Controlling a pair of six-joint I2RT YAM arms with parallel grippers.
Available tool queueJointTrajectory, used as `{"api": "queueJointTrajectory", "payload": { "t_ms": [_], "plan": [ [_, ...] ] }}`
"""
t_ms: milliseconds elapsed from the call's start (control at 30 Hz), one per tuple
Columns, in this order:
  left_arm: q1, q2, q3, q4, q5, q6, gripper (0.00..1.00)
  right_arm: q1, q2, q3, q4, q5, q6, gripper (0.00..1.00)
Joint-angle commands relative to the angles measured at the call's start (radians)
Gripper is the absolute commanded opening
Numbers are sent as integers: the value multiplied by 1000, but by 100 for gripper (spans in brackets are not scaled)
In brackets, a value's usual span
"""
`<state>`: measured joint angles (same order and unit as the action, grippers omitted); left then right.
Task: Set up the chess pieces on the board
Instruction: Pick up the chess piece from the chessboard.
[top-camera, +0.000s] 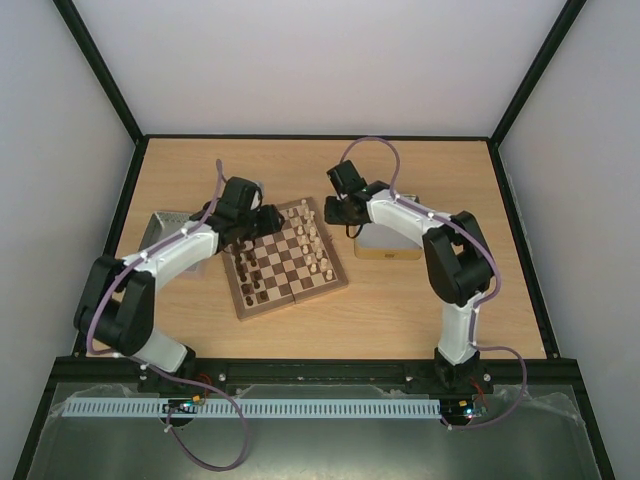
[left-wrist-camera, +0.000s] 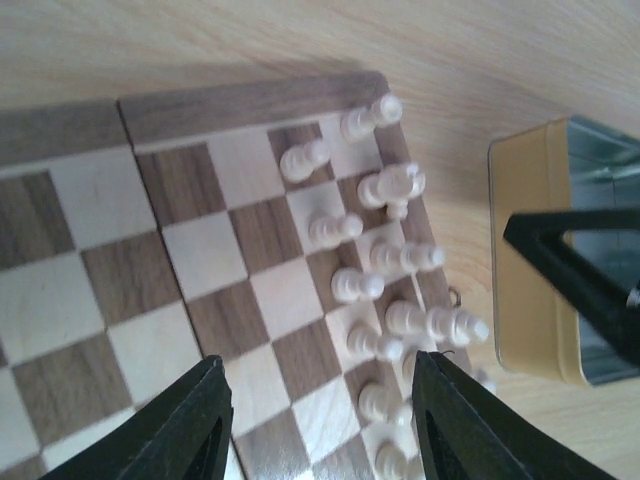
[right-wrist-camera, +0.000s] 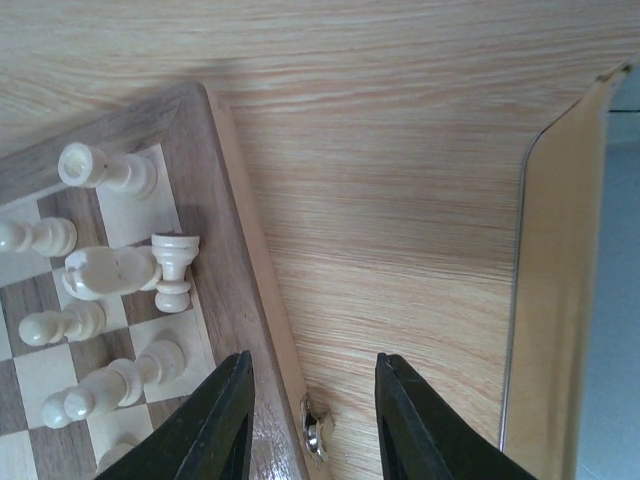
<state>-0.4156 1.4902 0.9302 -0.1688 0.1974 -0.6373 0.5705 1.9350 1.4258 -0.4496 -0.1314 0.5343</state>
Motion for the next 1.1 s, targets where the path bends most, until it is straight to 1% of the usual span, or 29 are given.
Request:
{"api": "queueJointTrajectory", "payload": {
  "t_ms": [0, 167, 433, 633, 1067],
  "plan": [
    [0, 75, 97, -15, -44, -22, 51, -1, 20, 3, 8, -28, -54, 33],
    [-2, 161, 169, -18, -53, -41, 48, -7, 71, 53, 34, -103, -59, 32],
    [-3, 192, 182, -28, -49, -43, 48, -9, 166, 151, 83, -172, -6, 29],
    [-3, 215, 188, -39, -40, -34, 46, -9, 209, 218, 66, -164, -5, 29],
    [-3, 235, 190, -35, -23, -24, 46, -8, 244, 235, 17, -160, -54, 29]
  ]
}}
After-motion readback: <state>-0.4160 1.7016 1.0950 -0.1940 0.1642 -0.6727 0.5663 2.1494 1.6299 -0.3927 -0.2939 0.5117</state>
